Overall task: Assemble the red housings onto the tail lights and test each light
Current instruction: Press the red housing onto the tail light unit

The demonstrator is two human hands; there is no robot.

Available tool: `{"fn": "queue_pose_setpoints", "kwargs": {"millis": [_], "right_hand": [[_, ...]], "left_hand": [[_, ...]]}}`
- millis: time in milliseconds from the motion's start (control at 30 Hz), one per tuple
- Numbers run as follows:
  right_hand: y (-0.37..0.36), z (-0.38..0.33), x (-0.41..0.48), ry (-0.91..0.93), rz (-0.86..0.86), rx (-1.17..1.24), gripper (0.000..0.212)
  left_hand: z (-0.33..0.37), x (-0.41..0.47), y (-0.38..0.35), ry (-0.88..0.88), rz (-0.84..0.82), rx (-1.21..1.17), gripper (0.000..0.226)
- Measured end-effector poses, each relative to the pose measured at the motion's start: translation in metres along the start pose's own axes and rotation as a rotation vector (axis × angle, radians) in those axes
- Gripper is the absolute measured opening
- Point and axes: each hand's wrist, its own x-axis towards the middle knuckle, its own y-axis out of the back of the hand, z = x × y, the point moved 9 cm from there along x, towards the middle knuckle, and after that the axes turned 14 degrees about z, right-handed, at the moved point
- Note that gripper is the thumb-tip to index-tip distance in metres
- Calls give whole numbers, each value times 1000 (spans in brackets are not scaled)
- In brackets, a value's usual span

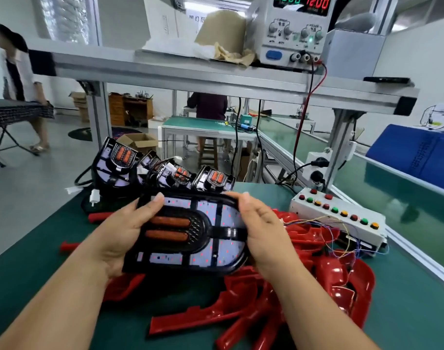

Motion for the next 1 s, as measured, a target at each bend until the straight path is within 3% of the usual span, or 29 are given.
{"fn": "queue_pose_setpoints", "kwargs": {"millis": [67,100,200,300,367,533,733,1000], "right_hand": [[12,-5,3,-33,2,50,40],[20,-11,6,22,7,-73,32],[20,-15,5,258,-184,-752,6],[12,18,-7,236,-515,-1190,28],[14,28,-11,173,-562,-1267,37],[8,31,-9,215,-501,-1213,36],[3,23,-9,317,-484,-1143,17],[13,0,-3,129,-288,-577,16]], "left_hand": [[5,6,14,-25,64,-72,40],[8,10,24,-28,101,-131,43],[15,19,48,-23,197,-338,53],[13,26,58,-30,231,-480,59],[10,29,56,-37,223,-493,60],[6,33,50,-29,202,-501,64],[-1,36,51,-3,222,-505,67],[-3,38,56,-4,272,-449,66]]}}
